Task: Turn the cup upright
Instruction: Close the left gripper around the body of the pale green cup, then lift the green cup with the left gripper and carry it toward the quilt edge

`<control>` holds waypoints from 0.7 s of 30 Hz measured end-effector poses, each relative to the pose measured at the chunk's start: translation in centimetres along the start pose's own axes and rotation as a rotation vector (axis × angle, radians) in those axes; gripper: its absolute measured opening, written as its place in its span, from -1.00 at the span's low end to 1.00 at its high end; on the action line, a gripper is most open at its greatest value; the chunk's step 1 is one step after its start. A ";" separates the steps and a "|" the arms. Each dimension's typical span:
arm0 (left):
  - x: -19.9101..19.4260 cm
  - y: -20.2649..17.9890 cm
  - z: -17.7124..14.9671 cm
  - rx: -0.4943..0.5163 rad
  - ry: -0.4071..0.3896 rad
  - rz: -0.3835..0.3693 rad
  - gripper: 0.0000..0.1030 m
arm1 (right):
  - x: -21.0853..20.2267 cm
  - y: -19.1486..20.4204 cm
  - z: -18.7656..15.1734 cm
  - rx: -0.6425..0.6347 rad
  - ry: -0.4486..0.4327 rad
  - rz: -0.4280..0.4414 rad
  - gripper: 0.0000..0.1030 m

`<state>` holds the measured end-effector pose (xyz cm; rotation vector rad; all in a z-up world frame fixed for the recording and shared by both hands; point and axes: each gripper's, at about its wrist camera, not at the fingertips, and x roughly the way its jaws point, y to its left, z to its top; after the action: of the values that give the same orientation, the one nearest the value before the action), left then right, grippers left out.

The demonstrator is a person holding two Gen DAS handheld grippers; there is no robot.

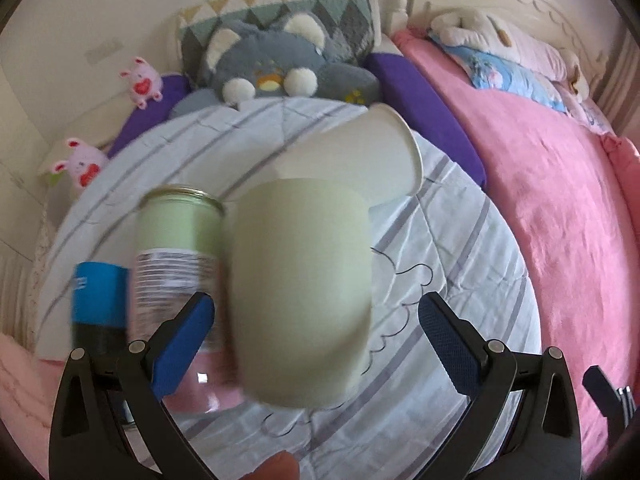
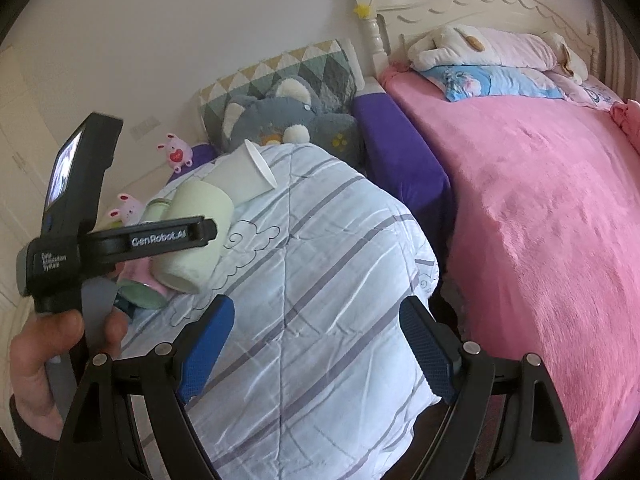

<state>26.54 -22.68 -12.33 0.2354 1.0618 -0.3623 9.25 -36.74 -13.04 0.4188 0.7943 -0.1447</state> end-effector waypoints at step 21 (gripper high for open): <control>0.2 0.2 -1.0 0.021 0.005 -0.027 0.53 | -1.2 0.3 0.1 -0.005 -0.008 -0.015 0.66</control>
<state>25.90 -22.20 -13.00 0.2410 1.0669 -0.3980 8.57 -36.48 -12.05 0.4076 0.7896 -0.1580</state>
